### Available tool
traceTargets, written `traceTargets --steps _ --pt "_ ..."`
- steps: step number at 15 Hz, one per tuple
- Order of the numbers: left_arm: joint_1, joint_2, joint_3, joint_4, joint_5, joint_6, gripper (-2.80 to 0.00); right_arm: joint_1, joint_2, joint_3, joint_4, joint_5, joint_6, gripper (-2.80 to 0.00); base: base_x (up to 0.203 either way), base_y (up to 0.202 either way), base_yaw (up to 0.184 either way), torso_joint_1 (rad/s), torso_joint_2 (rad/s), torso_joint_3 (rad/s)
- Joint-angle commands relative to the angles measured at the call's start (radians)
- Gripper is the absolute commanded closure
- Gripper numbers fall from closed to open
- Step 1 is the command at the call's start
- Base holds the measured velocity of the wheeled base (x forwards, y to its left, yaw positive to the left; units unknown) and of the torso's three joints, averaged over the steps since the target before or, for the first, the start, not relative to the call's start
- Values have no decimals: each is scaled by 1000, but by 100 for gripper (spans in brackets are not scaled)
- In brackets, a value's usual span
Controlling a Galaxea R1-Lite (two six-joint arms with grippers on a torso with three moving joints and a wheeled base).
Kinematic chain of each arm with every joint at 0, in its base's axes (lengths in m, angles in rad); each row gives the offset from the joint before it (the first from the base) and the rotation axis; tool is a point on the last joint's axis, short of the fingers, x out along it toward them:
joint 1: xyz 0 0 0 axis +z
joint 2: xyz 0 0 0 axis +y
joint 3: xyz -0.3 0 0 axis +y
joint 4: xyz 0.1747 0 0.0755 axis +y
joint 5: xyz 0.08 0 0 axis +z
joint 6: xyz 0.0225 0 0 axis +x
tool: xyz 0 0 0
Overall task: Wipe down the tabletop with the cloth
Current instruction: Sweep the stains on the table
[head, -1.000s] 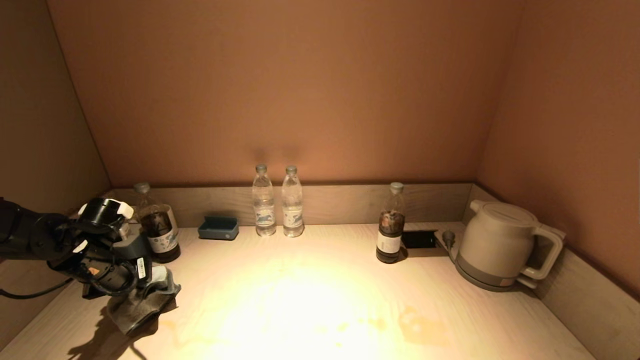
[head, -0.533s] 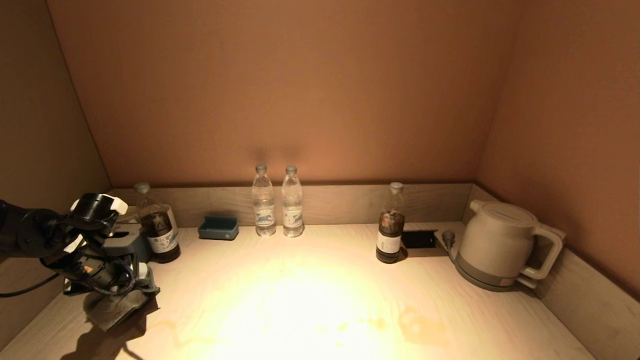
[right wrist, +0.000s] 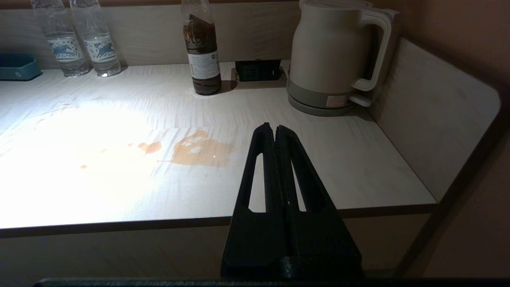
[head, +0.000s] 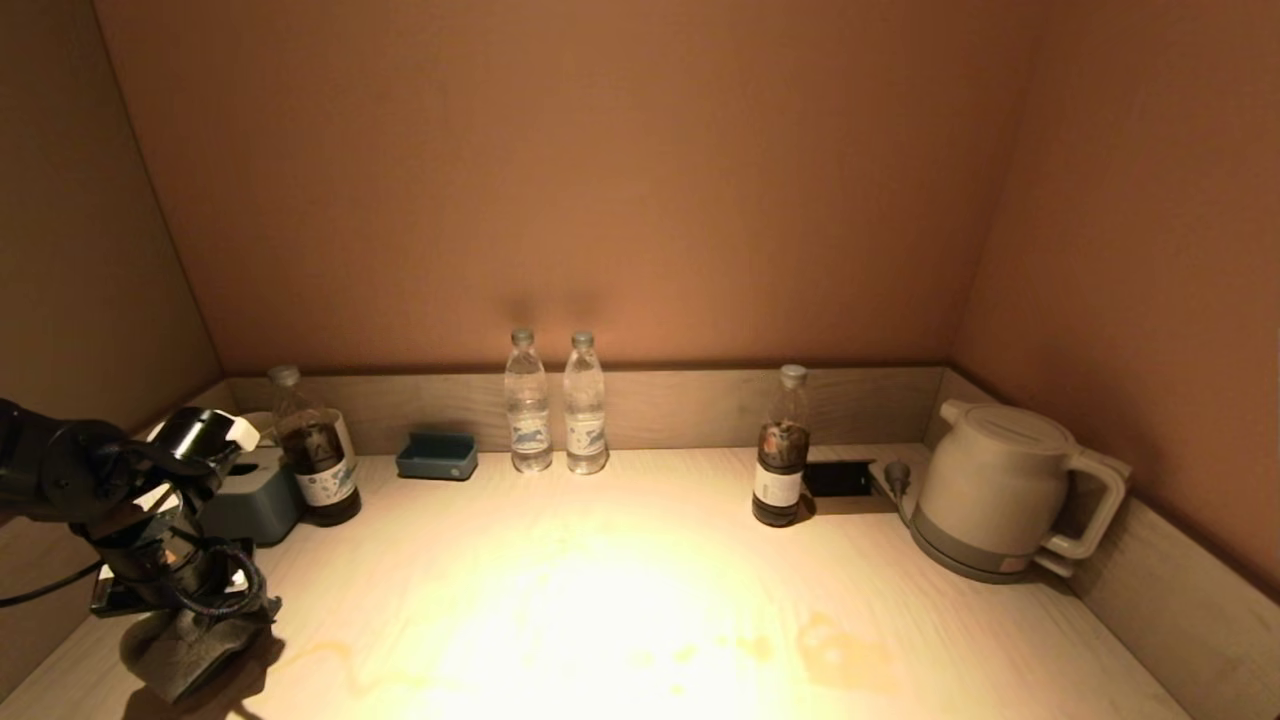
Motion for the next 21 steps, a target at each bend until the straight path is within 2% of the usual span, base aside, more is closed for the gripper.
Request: traceTargets --steps 1,5,7,14,18,21 --pt "3 10 3 4 6 -1 0 0 1 0 0 0 0 0 0 0 0 0 0 0" --pt "13 99 6 5 108 14 0 0 1 0 0 0 0 0 0 0 0 0 0 0" --pt "12 117 6 5 113 13 0 1 1 0 0 0 0 0 0 0 0 0 0 0" --pt "2 145 4 -1 98 5 0 0 1 0 0 0 0 0 0 0 0 0 0 0" --pt "-33 173 -7 -21 31 -23 0 0 1 0 0 0 0 0 0 0 0 0 0 0" --pt "-50 191 -15 -22 19 -32 0 0 1 0 0 0 0 0 0 0 0 0 0 0"
